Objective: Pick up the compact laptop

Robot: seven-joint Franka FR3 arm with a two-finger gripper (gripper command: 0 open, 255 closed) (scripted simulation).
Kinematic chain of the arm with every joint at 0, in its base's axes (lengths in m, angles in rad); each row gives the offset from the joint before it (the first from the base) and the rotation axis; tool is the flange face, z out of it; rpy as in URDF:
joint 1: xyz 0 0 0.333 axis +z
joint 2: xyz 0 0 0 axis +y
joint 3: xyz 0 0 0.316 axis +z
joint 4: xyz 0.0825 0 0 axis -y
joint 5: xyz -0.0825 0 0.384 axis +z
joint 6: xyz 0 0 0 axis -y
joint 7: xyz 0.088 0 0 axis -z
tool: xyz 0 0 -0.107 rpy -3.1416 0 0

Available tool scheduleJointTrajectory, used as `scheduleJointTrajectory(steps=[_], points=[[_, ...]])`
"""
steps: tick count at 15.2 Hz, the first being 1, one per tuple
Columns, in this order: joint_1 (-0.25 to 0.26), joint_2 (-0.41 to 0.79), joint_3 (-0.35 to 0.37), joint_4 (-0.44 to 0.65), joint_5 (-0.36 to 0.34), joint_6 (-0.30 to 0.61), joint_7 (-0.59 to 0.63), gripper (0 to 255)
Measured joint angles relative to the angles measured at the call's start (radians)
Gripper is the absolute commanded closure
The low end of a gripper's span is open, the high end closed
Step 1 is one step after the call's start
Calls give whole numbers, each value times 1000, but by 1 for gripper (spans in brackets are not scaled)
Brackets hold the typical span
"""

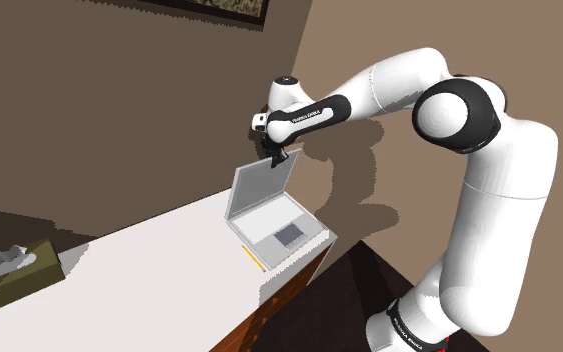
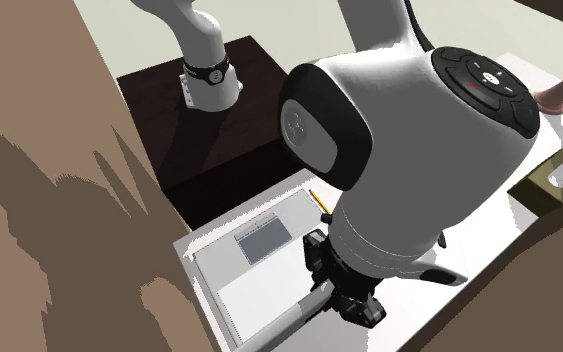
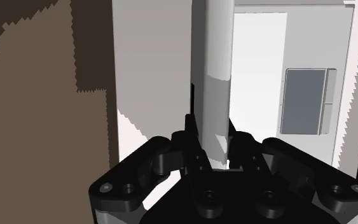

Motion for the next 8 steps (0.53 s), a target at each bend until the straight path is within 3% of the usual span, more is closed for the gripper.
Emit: scheduleJointTrajectory(steps=[8], points=[[0, -9, 0, 0, 0, -11, -2, 255]])
